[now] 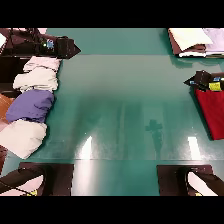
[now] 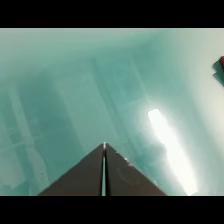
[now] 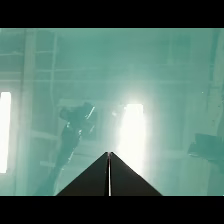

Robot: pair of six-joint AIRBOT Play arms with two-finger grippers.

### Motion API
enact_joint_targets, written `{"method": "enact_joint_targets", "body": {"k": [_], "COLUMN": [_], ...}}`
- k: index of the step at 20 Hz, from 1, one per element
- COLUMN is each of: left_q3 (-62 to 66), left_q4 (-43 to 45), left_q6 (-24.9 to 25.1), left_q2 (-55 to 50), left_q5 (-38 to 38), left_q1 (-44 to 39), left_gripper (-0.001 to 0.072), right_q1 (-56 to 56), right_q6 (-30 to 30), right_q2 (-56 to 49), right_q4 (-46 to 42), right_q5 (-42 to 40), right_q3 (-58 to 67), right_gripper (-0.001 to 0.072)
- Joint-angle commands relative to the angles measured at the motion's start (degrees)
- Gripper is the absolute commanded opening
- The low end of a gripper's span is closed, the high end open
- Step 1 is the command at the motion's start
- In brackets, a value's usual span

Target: Fold the shirts.

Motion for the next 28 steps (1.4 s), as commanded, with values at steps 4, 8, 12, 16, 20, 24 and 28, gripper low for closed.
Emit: {"method": "enact_joint_targets", "body": {"k": [4,8,12,16,20,24,28], "left_q3": [0.0,0.0,0.0,-0.02,-0.13,-0.11,0.07], "left_q4": [0.02,0.02,0.02,2.19,19.02,23.91,23.15], "left_q6": [0.0,-0.02,-0.02,3.15,-0.33,-4.83,-7.26], "left_q2": [-0.02,-0.02,-0.02,-0.02,-2.64,-11.41,-21.46], "left_q5": [0.02,0.02,0.02,6.05,12.09,14.69,20.87], "left_q1": [-0.04,-0.02,-0.02,-0.02,1.49,9.49,17.18], "left_gripper": [0.002,0.002,0.002,0.0033,0.0569,0.057,0.057], "right_q1": [0.11,0.11,0.11,0.11,0.11,0.11,0.11], "right_q6": [0.0,0.0,0.0,0.0,0.0,0.02,0.02], "right_q2": [0.04,0.04,0.04,0.04,0.04,0.04,0.04], "right_q4": [0.04,0.04,0.07,0.07,0.09,0.17,0.17], "right_q5": [-0.04,-0.13,-0.02,-0.04,-0.04,0.04,0.02], "right_q3": [-0.02,-0.02,-0.02,-0.04,-0.02,-0.02,-0.04], "right_gripper": [0.001,0.001,0.0011,0.001,0.001,0.001,0.001]}}
